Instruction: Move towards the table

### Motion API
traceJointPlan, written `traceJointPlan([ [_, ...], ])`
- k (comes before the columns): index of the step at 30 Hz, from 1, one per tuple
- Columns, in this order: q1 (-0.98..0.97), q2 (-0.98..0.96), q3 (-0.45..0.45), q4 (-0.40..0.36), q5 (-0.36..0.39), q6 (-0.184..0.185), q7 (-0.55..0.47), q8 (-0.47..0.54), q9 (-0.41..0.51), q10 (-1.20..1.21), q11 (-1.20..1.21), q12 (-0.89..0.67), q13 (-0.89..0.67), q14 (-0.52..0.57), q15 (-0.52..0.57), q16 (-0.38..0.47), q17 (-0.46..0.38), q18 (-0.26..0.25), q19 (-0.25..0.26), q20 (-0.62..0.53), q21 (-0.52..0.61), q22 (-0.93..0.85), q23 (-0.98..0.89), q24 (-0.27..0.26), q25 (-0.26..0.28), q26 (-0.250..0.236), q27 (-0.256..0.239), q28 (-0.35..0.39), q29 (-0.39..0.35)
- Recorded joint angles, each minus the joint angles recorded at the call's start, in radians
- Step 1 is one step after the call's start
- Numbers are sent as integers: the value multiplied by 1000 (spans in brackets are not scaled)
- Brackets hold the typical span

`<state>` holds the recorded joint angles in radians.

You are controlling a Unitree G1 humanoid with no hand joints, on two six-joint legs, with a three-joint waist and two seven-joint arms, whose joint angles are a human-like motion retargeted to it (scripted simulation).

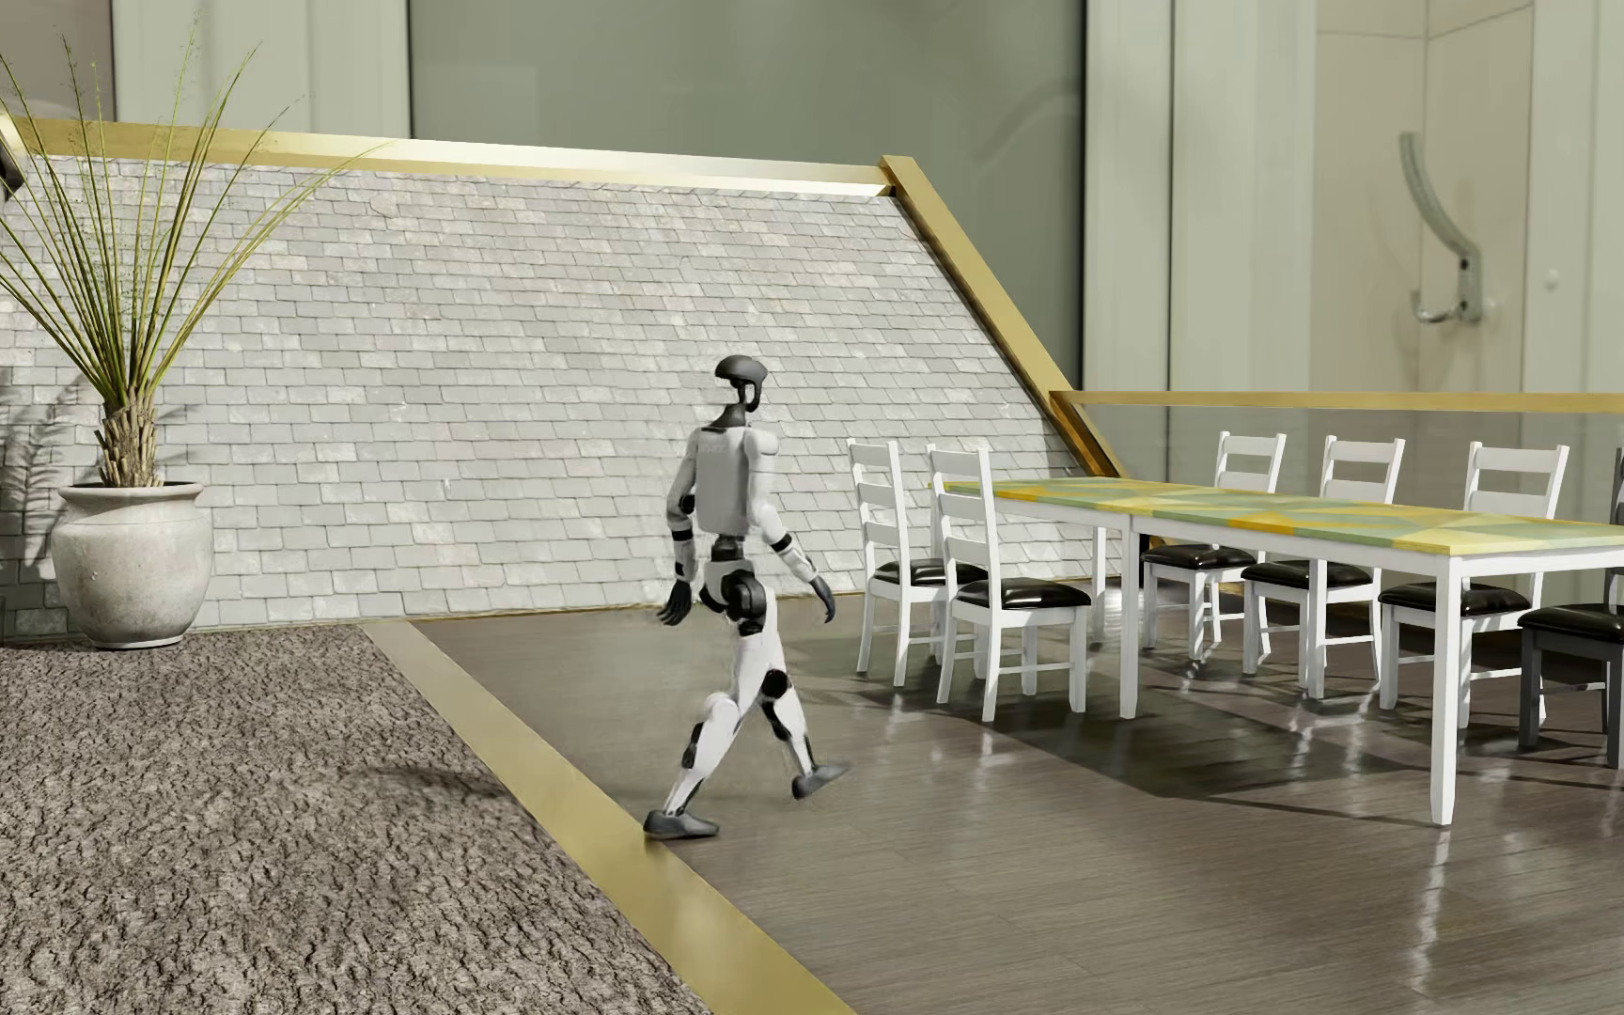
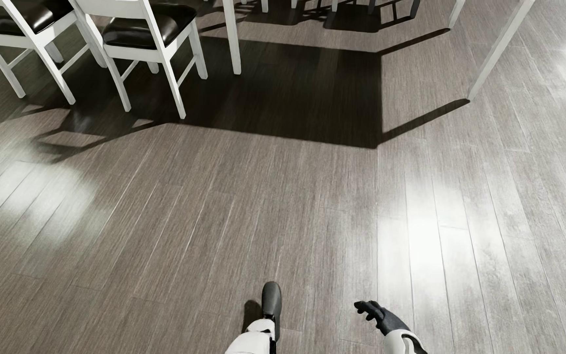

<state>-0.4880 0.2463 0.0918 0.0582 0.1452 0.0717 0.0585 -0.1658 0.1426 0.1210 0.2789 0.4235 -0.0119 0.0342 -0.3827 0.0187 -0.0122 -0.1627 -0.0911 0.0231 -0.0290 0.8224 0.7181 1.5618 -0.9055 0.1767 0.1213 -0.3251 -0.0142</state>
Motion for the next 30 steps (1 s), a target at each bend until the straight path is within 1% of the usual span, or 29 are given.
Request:
traceJointPlan([
  [1,-18,34,-8,-30,-2,-5,23,-22,0,52,10,-42,15,25,0,10,-5,54,5,30,-4,-20,-22,9,27,8,-3,15,-12],
  [2,-29,63,-10,-56,-10,-13,29,-37,-1,130,36,-80,33,85,22,6,-9,156,11,80,-4,-54,-36,-15,47,29,0,55,-17],
  [3,-27,83,-7,-76,-26,-24,15,-40,-1,199,85,-107,50,138,69,-13,-14,209,17,143,5,-102,-36,-71,55,53,12,114,-12],
  [4,-13,82,-2,-81,-52,-39,28,-32,-1,264,169,-126,65,158,143,-43,-21,248,25,207,20,-156,-23,-152,52,73,31,187,2],
  [5,0,51,4,-83,-88,-57,53,-19,0,334,302,-148,77,110,237,-74,-28,278,46,264,35,-200,0,-255,40,89,59,259,22],
  [6,26,-9,7,-85,-132,-76,77,-4,2,387,480,-181,89,44,329,-98,-34,282,84,305,52,-219,23,-359,20,104,92,311,49],
  [7,67,-89,5,-90,-182,-94,98,7,2,409,665,-221,103,-9,413,-108,-41,283,112,328,70,-209,39,-444,-5,121,121,338,79],
  [8,116,-177,-2,-98,-236,-110,115,12,2,409,820,-263,118,-50,447,-101,-47,281,102,334,81,-174,47,-489,-26,141,136,337,105],
  [9,172,-266,-14,-110,-287,-123,125,13,1,394,933,-314,137,-82,407,-85,-48,278,81,311,79,-127,42,-484,-37,175,136,313,119],
  [10,232,-352,-30,-123,-332,-133,128,13,0,365,1001,-368,159,-106,371,-66,-44,275,58,261,64,-78,27,-443,-32,203,126,283,121],
  [11,291,-431,-49,-138,-370,-140,125,9,-2,331,1024,-418,184,-125,368,-45,-41,272,43,186,34,-34,3,-377,-10,206,114,251,112],
  [12,346,-501,-69,-154,-395,-144,116,-1,-4,301,999,-464,211,-144,367,-22,-36,269,33,92,-7,-2,-24,-296,23,180,104,220,95],
  [13,392,-561,-89,-168,-404,-147,103,-12,-7,279,929,-506,236,-165,355,2,-30,267,30,-3,-51,8,-51,-216,61,133,96,201,76],
  [14,432,-609,-106,-180,-401,-147,86,-22,-10,266,814,-545,258,-190,344,24,-22,266,36,-85,-93,-1,-73,-149,96,79,93,196,56],
  [15,467,-637,-119,-190,-388,-146,69,-29,-14,254,647,-580,277,-216,348,34,-12,265,48,-143,-131,-23,-87,-110,123,34,97,201,32],
  [16,505,-644,-128,-200,-367,-145,52,-29,-18,236,428,-606,293,-241,365,32,0,262,64,-173,-164,-52,-91,-105,143,5,108,214,5],
  [18,593,-621,-133,-218,-319,-139,22,-3,-28,173,-41,-624,311,-279,399,7,20,256,120,-183,-199,-114,-55,-166,157,-23,141,235,-21],
  [19,634,-637,-128,-225,-313,-137,17,-22,-29,159,-140,-616,312,-304,365,-5,22,253,167,-178,-196,-146,-21,-205,142,-30,163,240,-6],
  [20,666,-664,-120,-227,-317,-135,21,-67,-25,170,-134,-598,305,-336,350,-13,21,248,193,-167,-177,-176,19,-239,111,-31,179,247,25],
  [21,695,-685,-116,-223,-319,-132,29,-92,-19,196,-65,-569,296,-363,387,-19,18,241,141,-151,-145,-197,56,-266,66,-26,183,257,65],
  [22,726,-690,-116,-215,-317,-126,30,-89,-13,225,16,-536,296,-367,425,-26,17,235,83,-139,-114,-197,77,-282,17,-16,176,264,106],
  [23,758,-677,-120,-201,-313,-120,26,-78,-10,261,83,-508,308,-341,458,-30,25,230,32,-134,-101,-170,74,-285,-20,4,161,258,133],
  [24,778,-650,-125,-179,-313,-112,20,-89,-8,318,134,-488,330,-289,473,-28,45,223,-4,-132,-117,-120,53,-274,-31,33,144,240,136],
  [25,769,-628,-130,-149,-312,-101,18,-108,-5,414,189,-470,350,-216,428,-21,76,217,-15,-127,-156,-58,30,-254,-13,67,129,209,113],
  [26,725,-602,-135,-110,-302,-86,22,-126,2,565,235,-449,362,-129,372,-11,111,201,-13,-119,-206,9,18,-225,27,110,118,171,74],
  [27,647,-574,-138,-62,-288,-68,31,-148,9,753,259,-426,360,-47,328,1,140,154,-8,-116,-248,70,16,-187,68,149,116,135,38],
  [28,551,-544,-137,-12,-272,-48,35,-169,16,936,265,-402,347,28,294,17,151,100,-3,-129,-266,112,20,-140,89,162,118,106,18],
  [29,456,-512,-129,28,-255,-28,36,-180,23,1077,262,-369,327,61,268,36,143,87,3,-146,-255,127,28,-92,81,149,120,98,16],
  [30,367,-478,-118,51,-237,-12,38,-178,28,1165,251,-324,299,28,248,48,120,100,10,-139,-230,109,35,-68,53,129,117,117,24],
])
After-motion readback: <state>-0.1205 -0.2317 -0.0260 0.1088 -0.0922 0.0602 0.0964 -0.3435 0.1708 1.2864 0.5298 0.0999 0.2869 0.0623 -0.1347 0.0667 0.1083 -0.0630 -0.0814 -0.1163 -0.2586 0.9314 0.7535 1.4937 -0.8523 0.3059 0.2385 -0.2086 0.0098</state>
